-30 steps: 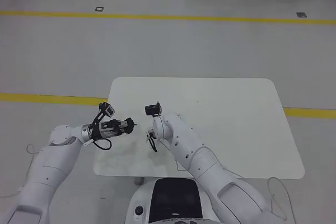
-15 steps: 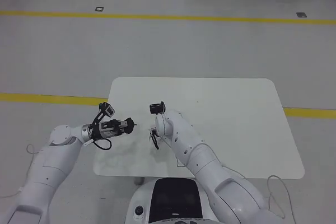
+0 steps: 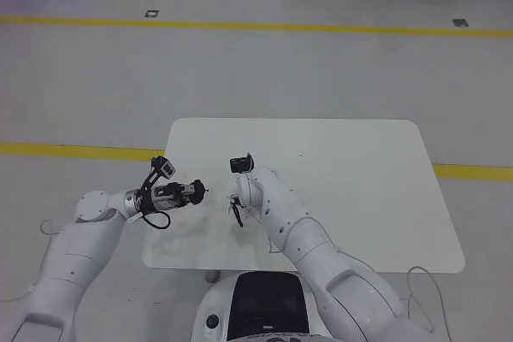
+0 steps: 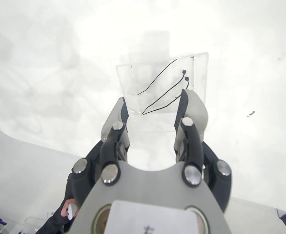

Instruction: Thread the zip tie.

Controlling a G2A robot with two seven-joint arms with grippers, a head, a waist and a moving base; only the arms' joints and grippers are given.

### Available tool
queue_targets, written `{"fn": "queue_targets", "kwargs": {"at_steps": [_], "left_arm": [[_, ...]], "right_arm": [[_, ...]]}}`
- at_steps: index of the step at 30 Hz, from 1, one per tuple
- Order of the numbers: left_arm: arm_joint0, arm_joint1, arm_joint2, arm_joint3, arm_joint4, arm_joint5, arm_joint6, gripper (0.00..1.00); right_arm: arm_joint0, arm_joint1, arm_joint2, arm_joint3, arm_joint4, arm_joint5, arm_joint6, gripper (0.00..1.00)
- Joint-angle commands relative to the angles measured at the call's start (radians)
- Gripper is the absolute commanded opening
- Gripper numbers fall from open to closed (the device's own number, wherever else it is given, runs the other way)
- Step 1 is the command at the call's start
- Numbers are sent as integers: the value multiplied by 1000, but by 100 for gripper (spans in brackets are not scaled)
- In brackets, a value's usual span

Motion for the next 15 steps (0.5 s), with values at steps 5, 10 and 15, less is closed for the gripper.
{"fn": "queue_targets", "kwargs": {"at_steps": [5,10,15], "left_arm": [[0,0,0,0,0,0,0,0],[0,0,0,0,0,0,0,0],[0,0,0,0,0,0,0,0]], "right_arm": [[18,-8,4,41,-1,0,-18,39],[31,-16,11,67,2,0,-35,37],[31,-16,-2,49,30,0,-46,40]]}}
